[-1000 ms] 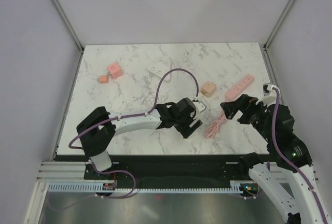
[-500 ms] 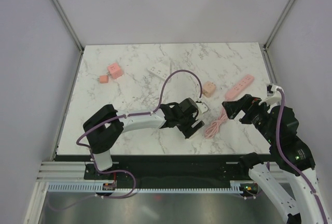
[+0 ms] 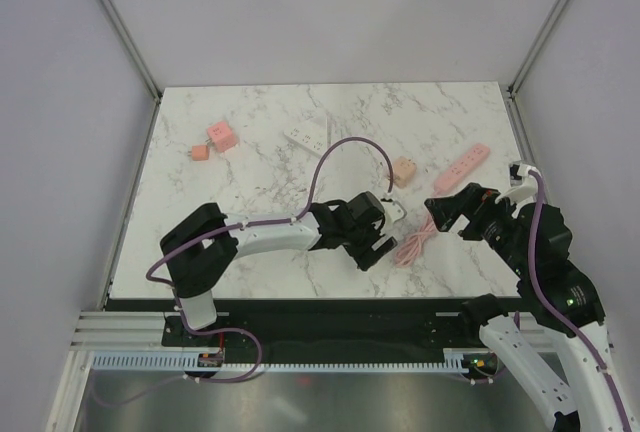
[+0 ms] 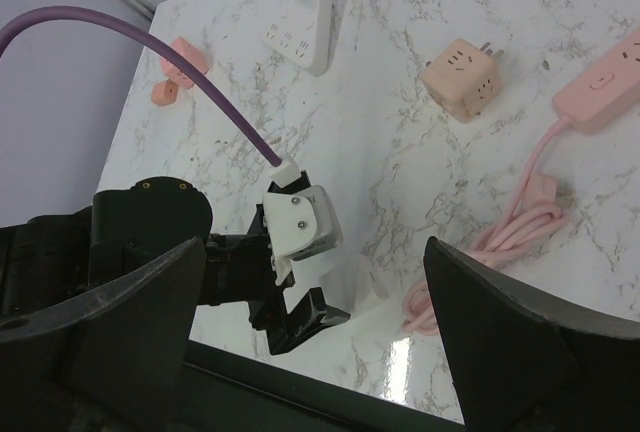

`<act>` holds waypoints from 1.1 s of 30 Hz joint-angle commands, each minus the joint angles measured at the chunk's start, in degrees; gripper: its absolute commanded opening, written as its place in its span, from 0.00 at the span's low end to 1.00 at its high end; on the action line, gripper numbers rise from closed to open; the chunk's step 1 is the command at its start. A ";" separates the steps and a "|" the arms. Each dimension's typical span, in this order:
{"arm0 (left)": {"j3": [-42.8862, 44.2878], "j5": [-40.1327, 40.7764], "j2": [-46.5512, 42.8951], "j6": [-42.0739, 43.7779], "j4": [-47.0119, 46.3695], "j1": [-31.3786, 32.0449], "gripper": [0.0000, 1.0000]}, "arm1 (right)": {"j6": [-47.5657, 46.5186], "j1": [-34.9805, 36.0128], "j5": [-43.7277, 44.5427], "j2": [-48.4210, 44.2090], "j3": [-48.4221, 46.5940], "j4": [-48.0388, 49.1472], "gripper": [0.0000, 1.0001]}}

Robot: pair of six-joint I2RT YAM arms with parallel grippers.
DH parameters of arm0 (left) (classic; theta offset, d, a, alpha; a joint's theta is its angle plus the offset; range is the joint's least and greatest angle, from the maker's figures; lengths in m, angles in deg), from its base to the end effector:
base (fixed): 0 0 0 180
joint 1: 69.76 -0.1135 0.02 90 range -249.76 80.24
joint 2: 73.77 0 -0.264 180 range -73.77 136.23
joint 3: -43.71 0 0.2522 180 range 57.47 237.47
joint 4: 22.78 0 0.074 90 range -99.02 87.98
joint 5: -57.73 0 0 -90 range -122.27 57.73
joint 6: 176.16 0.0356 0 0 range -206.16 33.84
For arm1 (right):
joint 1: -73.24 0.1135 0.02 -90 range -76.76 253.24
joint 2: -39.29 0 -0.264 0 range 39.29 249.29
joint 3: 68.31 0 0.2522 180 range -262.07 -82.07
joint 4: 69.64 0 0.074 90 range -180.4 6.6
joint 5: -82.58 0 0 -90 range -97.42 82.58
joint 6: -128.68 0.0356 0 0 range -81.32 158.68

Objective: Insert the plug

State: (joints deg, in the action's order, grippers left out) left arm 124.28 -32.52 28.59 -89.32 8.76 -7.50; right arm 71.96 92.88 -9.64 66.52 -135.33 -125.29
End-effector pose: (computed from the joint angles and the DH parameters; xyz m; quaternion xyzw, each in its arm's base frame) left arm 0.1749 -0.3330 0.1899 0.4687 0.8254 -0.1717 0.2636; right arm 0.0791 0.0297 0.3658 0.0831 0.7935 0.2824 0.5327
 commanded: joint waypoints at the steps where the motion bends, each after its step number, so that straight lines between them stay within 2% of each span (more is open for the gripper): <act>1: 1.40 -1.59 -1.38 -1.15 -1.70 1.20 0.91 | 0.82 -0.13 -1.12 0.20 0.17 0.58 0.98; 6: 1.31 0.07 0.98 -1.76 -1.96 1.72 0.92 | 0.82 -0.13 -1.03 0.02 0.26 0.58 0.98; 17: -1.67 2.80 2.84 -2.47 -5.39 1.72 0.83 | 1.61 -0.13 -2.09 -0.42 0.61 0.58 0.98; 18: -1.77 2.97 2.93 -2.64 -5.65 1.72 0.80 | 1.70 -0.13 -2.18 -0.42 0.69 0.58 0.98; 19: -1.94 2.98 3.10 -2.64 -5.74 1.81 0.68 | 1.79 -0.21 -2.26 -0.33 0.87 0.58 0.98; 21: -1.85 2.80 2.93 -2.82 -5.22 1.72 0.52 | 1.53 -0.21 -2.18 -0.24 1.05 0.58 0.98; 22: -1.85 2.28 2.14 -2.99 -4.95 1.72 0.37 | 1.27 -0.13 -2.09 0.02 1.22 0.67 0.98; 25: -1.59 -0.87 0.21 -4.48 -3.38 1.38 0.19 | -1.63 -0.21 -3.22 1.42 1.75 2.24 0.98; 27: -0.45 -4.91 -2.78 -5.80 -1.44 0.59 0.11 | -5.22 -0.13 -6.03 2.57 2.45 6.79 0.98; 29: -0.01 -14.13 -7.06 -7.81 0.23 -1.42 0.03 | -7.34 -0.13 -10.42 4.32 3.15 11.02 0.97; 30: -0.01 -17.73 -8.57 -8.61 0.41 -2.57 0.02 | -8.48 -0.13 -12.09 4.85 3.33 13.30 0.96; 31: -0.44 -24.99 -10.50 -9.66 0.50 -4.06 0.02 | -10.93 -0.13 -15.07 5.99 3.07 18.02 0.96; 33: -1.06 -32.41 -15.50 -12.82 0.15 -9.42 0.02 | -13.49 -0.21 -18.15 6.87 2.81 23.14 0.96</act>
State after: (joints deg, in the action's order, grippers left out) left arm 122.64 -48.41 22.96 -96.05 10.40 -10.86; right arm 64.92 92.88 -19.95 72.24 -132.09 -115.54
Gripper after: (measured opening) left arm 0.587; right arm 0.960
